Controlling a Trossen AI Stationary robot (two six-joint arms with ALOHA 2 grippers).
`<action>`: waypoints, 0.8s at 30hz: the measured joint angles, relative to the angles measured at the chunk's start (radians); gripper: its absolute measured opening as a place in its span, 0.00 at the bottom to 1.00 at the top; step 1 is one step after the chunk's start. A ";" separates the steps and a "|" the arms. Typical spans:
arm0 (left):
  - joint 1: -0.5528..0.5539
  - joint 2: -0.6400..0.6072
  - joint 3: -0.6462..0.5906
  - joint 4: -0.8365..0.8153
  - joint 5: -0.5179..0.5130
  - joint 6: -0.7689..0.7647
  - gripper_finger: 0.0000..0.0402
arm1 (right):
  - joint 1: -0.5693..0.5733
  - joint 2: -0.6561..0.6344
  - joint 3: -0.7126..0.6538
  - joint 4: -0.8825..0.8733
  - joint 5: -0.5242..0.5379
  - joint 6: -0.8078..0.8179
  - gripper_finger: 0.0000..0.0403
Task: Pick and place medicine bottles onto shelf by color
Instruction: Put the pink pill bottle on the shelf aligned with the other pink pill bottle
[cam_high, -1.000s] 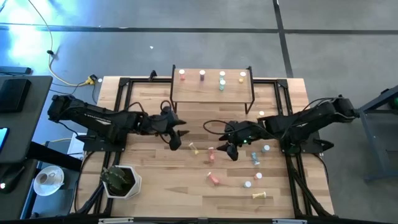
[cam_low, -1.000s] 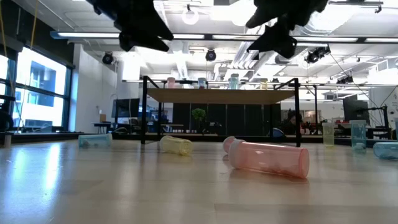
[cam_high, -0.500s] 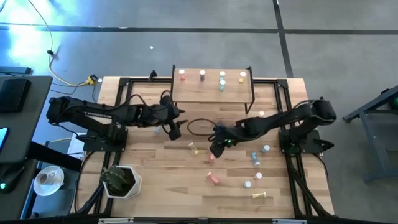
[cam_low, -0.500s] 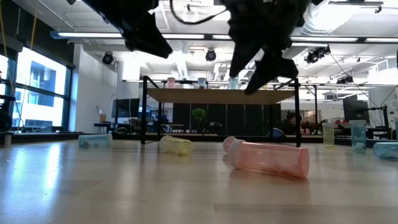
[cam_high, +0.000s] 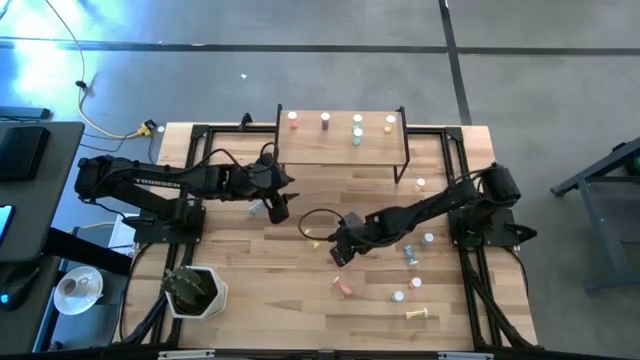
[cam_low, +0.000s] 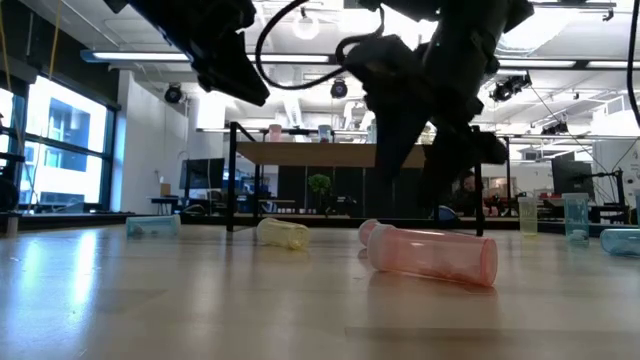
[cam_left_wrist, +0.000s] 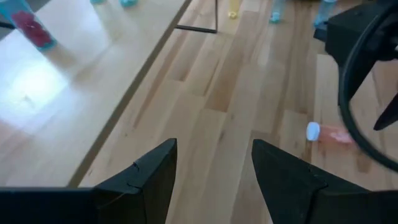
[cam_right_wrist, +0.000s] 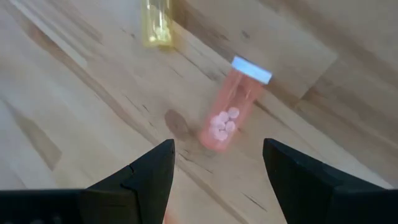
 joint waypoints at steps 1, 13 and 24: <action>0.000 0.000 0.000 0.000 0.000 0.000 0.50 | 0.004 0.008 0.000 0.001 0.003 0.003 0.59; 0.000 0.001 0.000 -0.035 0.000 0.000 0.50 | 0.013 0.102 0.000 0.066 0.049 0.038 0.59; 0.000 0.001 0.000 -0.039 0.000 0.000 0.50 | 0.013 0.138 0.004 0.064 0.065 0.078 0.52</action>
